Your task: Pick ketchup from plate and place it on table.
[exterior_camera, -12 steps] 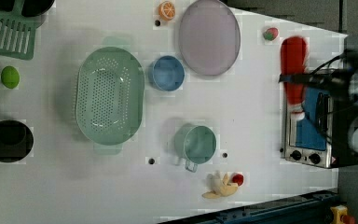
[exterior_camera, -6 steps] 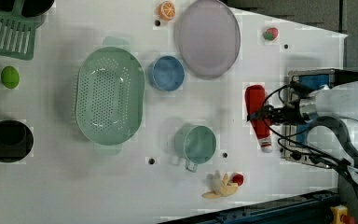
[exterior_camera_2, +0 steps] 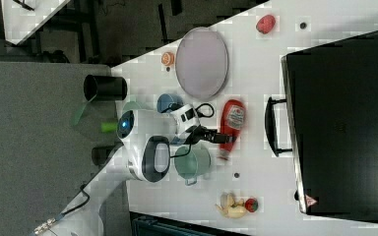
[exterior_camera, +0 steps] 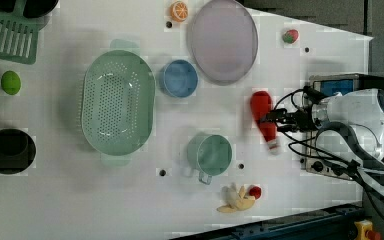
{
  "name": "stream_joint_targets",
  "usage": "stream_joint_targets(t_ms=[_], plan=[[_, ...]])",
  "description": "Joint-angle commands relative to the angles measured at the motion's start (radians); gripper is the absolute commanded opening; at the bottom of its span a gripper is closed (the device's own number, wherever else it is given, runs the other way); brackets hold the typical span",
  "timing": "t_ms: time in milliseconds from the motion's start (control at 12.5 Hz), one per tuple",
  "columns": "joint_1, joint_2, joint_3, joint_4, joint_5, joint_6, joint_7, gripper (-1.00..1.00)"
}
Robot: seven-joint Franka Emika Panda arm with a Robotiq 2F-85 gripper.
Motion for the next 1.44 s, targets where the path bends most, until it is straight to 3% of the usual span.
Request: stream_joint_targets(t_ms=[80, 320, 640, 960, 1440], plan=[[0.002, -0.030, 0.000, 0.015, -0.003, 0.054, 0.049, 1.00], [0.001, -0.095, -0.002, 0.022, -0.001, 0.034, 0.109, 1.00], [-0.006, -0.237, -0.001, 0.086, 0.000, -0.129, 0.425, 1.00], [-0.007, -0.347, -0.003, 0.251, 0.001, -0.491, 0.525, 1.00], [-0.002, -0.355, 0.009, 0.494, 0.003, -0.698, 0.525, 1.00]])
